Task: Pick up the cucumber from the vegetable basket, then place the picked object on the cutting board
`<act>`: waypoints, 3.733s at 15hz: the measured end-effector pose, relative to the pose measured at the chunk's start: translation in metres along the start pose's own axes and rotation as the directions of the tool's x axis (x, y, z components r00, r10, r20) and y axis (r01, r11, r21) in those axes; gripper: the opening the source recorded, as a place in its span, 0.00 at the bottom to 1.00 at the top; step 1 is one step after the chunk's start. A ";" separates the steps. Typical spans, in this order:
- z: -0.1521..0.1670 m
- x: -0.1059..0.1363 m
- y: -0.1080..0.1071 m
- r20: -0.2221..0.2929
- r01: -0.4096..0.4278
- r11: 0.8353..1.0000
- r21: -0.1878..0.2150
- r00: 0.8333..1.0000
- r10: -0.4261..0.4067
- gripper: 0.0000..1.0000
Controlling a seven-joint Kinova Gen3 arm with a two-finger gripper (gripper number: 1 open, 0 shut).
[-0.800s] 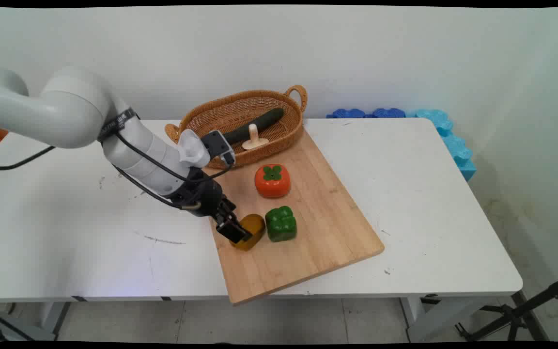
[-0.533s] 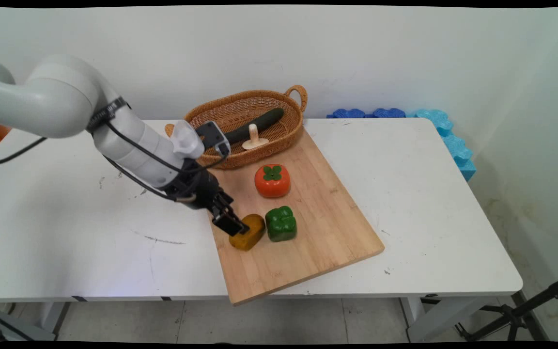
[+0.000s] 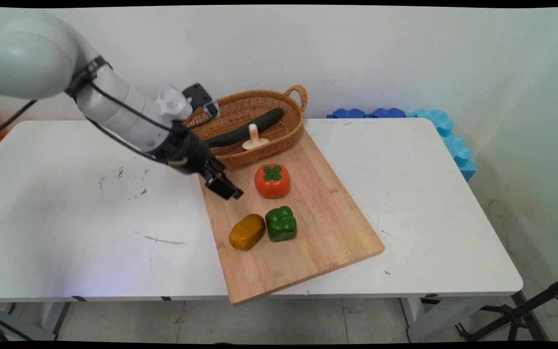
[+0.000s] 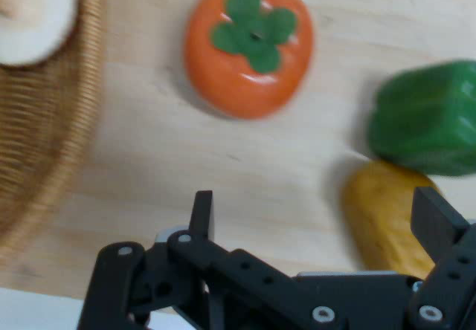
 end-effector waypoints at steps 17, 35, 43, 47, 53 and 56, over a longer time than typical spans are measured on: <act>0.014 0.060 -0.129 -0.039 -0.009 0.975 0.223 0.999 0.018 1.00; 0.083 0.053 -0.155 0.040 -0.028 0.977 0.210 0.999 0.020 0.00; 0.080 0.053 -0.157 0.044 0.006 0.974 0.225 0.999 -0.016 0.00; 0.073 0.058 -0.157 0.029 0.017 0.972 0.234 0.999 -0.024 0.00; 0.047 0.071 -0.154 -0.017 0.026 0.967 0.253 1.000 -0.023 0.00; 0.027 0.075 -0.147 -0.038 0.025 0.966 0.257 0.999 -0.016 0.00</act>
